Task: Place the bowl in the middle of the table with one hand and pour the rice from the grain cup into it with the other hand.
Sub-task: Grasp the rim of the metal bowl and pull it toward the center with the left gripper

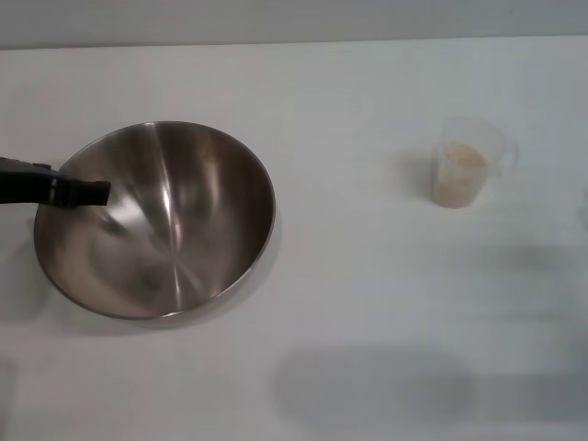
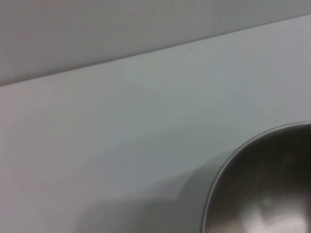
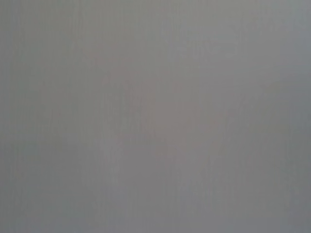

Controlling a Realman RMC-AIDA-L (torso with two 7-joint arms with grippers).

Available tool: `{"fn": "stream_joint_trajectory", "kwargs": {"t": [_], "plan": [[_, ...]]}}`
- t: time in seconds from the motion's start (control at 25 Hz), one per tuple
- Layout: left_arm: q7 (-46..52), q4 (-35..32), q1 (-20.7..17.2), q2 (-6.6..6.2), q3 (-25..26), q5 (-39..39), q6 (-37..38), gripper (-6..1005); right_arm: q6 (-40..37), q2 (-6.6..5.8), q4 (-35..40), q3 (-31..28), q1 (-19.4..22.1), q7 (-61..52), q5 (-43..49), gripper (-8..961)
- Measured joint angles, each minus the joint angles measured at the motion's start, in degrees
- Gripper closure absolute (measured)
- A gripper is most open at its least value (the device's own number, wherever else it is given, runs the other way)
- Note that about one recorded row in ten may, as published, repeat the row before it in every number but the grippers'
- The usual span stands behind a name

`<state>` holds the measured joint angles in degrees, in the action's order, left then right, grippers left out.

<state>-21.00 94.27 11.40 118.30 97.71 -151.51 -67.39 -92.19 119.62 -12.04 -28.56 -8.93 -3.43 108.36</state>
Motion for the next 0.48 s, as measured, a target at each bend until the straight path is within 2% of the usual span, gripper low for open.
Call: {"fn": "stream_joint_trajectory", "kwargs": {"t": [0.48], "plan": [[0.0,-1.3,0.0,0.03,-0.7,0.1,0.1,216,0.0,0.0,0.0,0.0,0.1,0.0,0.0,129]]}}
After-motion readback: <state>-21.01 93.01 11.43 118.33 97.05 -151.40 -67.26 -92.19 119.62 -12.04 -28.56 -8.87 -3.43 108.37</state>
